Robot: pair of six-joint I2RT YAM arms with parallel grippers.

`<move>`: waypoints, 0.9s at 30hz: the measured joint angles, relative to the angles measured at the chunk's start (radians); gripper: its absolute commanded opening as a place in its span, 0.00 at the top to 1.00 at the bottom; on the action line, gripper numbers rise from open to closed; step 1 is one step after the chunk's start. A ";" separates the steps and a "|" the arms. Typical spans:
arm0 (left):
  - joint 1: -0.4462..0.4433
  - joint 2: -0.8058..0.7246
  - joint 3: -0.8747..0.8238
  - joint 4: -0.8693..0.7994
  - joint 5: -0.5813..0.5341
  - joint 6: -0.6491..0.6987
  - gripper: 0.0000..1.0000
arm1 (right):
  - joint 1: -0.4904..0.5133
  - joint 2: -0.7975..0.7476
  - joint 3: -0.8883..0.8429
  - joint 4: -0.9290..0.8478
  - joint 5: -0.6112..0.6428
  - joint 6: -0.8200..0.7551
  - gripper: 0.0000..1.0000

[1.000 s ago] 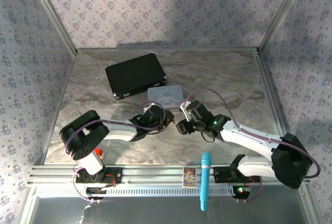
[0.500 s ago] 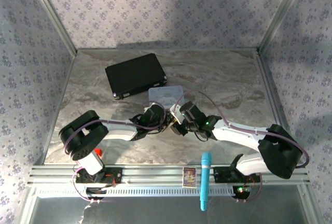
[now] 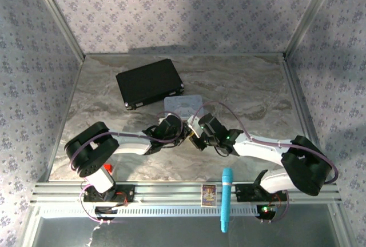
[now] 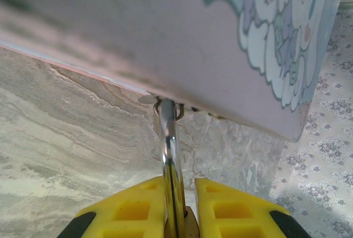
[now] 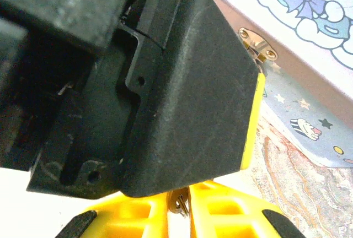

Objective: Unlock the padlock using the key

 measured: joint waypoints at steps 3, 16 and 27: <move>0.000 0.000 0.000 -0.001 0.000 0.002 1.00 | -0.007 0.000 -0.013 0.026 -0.013 0.001 0.83; 0.000 0.000 0.000 -0.012 -0.020 0.009 1.00 | -0.018 0.026 -0.026 0.084 -0.031 0.004 0.90; 0.000 0.000 0.000 0.000 -0.019 -0.011 1.00 | -0.158 0.025 -0.129 0.280 -0.313 0.169 1.00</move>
